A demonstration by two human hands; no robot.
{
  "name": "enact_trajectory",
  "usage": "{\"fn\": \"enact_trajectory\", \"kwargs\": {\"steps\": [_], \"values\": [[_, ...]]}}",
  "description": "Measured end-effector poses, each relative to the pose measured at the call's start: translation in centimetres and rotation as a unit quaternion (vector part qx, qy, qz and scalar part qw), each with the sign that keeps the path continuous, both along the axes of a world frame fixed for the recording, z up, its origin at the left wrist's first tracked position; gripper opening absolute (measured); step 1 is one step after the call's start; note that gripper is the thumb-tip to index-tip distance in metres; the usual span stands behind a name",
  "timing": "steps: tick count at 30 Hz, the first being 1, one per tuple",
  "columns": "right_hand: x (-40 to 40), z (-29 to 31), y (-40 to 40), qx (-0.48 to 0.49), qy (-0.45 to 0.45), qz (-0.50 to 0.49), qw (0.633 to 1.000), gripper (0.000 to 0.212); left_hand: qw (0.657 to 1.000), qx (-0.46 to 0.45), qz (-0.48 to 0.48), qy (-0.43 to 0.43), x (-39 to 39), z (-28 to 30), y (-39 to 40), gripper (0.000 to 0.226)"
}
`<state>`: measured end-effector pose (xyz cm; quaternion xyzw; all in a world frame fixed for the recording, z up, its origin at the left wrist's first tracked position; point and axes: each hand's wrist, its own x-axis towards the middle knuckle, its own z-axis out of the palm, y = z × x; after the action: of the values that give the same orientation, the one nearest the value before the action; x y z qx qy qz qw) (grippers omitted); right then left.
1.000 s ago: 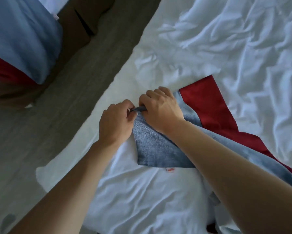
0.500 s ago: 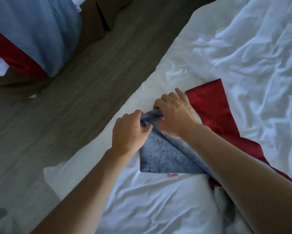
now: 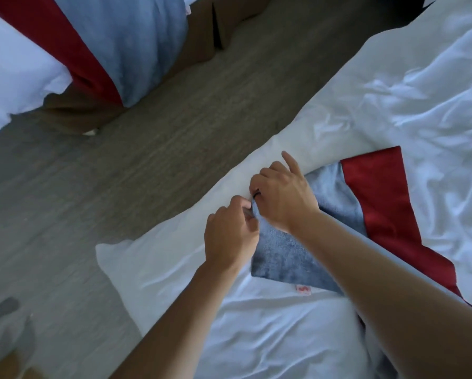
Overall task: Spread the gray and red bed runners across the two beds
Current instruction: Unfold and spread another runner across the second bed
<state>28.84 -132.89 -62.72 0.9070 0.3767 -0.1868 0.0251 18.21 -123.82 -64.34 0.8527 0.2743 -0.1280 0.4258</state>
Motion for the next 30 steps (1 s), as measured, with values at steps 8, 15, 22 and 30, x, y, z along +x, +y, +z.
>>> {"fn": "enact_trajectory", "kwargs": {"steps": [8,15,22,30], "values": [[0.9,-1.1,1.5,0.044,-0.027,-0.043,0.998,0.017,0.994,0.101,-0.024,-0.021,0.9,-1.4,4.0,0.01],[1.8,-1.7,3.0,0.022,-0.022,-0.01,0.999,0.02,0.995,0.082,-0.056,0.033,2.6,-2.7,7.6,0.012],[3.4,-1.9,-0.7,0.032,-0.047,-0.04,0.998,0.019,0.983,0.14,-0.082,0.09,2.2,-4.1,8.3,0.017],[6.0,-1.0,-5.6,0.011,-0.06,-0.094,0.994,0.018,0.976,0.153,-0.156,-0.018,8.3,-2.0,3.4,0.018]]}}
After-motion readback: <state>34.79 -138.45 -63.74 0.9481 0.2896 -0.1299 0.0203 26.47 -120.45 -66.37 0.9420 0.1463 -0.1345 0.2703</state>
